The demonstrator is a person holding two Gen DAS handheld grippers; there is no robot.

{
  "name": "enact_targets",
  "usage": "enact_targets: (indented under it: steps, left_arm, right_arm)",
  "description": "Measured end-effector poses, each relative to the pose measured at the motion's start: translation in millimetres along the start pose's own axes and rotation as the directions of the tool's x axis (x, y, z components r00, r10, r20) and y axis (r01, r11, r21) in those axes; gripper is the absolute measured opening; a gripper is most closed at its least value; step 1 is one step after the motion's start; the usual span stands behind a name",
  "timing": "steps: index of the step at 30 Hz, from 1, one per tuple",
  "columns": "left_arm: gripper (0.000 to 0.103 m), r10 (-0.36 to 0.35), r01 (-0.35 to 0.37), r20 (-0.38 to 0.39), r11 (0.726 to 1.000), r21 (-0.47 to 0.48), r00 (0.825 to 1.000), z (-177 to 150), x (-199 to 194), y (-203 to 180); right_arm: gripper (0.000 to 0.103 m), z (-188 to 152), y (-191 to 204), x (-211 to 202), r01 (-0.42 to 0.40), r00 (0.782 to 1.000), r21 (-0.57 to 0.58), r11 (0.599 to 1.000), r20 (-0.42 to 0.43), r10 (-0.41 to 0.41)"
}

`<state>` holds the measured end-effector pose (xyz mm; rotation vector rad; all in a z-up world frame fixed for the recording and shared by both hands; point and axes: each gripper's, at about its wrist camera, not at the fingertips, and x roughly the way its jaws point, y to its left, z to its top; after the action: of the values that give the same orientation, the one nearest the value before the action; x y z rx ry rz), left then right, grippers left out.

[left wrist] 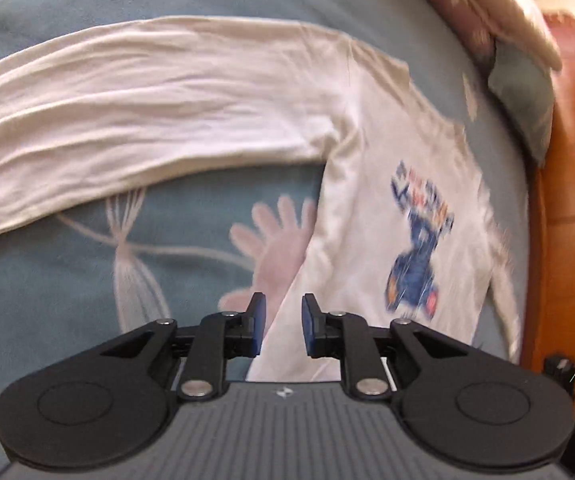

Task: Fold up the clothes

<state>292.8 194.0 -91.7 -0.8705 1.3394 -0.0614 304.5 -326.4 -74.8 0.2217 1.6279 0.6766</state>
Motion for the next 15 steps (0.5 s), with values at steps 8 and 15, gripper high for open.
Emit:
enact_targets:
  steps: [8, 15]
  left_arm:
    - [0.035, -0.155, 0.276, 0.333, 0.892, -0.357, 0.93, 62, 32, 21]
    - [0.02, -0.058, 0.248, 0.437, 0.886, -0.393, 0.897, 64, 40, 9]
  right_arm:
    - [0.045, 18, 13, 2, -0.055, 0.994, 0.01, 0.998, 0.093, 0.054]
    - [0.046, 23, 21, 10, -0.043, 0.993, 0.011, 0.999, 0.115, 0.042]
